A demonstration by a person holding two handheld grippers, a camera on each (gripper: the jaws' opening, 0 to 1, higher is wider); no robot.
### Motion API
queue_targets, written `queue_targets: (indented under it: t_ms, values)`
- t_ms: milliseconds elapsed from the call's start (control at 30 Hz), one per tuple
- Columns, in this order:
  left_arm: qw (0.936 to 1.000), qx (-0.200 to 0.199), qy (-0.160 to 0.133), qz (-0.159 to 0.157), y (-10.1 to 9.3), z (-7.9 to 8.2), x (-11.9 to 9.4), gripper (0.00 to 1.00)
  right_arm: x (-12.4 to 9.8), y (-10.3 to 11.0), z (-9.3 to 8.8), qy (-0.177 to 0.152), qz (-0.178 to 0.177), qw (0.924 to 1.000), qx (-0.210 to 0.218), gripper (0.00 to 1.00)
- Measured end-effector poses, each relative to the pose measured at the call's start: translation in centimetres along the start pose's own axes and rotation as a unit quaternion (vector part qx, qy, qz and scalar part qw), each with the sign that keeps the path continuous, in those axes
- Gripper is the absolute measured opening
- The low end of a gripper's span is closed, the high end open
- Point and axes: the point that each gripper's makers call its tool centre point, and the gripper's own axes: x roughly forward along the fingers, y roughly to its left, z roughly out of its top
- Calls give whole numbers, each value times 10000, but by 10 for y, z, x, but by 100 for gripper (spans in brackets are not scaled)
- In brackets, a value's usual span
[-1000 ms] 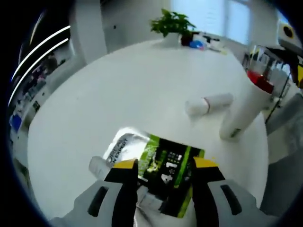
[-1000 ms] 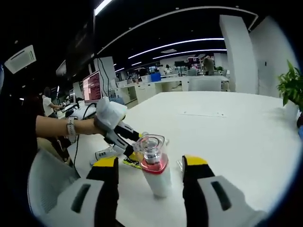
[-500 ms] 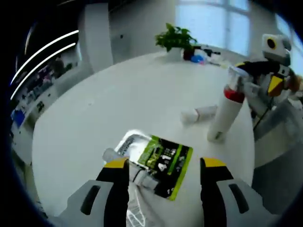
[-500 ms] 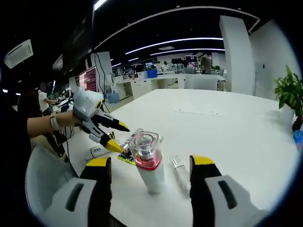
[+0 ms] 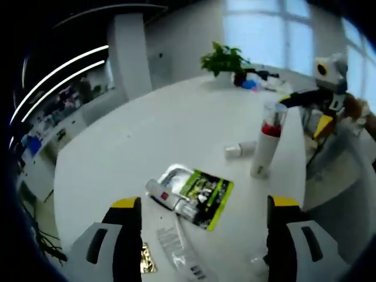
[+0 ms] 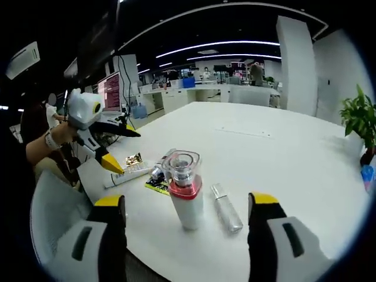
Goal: Arrange the skincare products in the storage area until every visible bottle or jar stands upright without overlapping.
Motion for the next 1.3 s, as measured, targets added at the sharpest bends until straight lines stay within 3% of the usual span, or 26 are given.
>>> queue_targets:
  t_ms: [367,800,1033,1300]
  values:
    - [9992,-126,361,71,-1,-29,-27,97,-1,-1,-6,204,-86,9995,-211,99]
    - [9993,-37,299,235,-1,-44,-44,97,2,4,-15,401,-52,9986,-352,99]
    - [9981,-177,509,313,1,-60,-47,97,0,3,-22,599,-186,9969,-485,100]
    - [9967,-309,709,227,-1,-78,-40,97,-2,0,-16,397,-376,9977,-388,100]
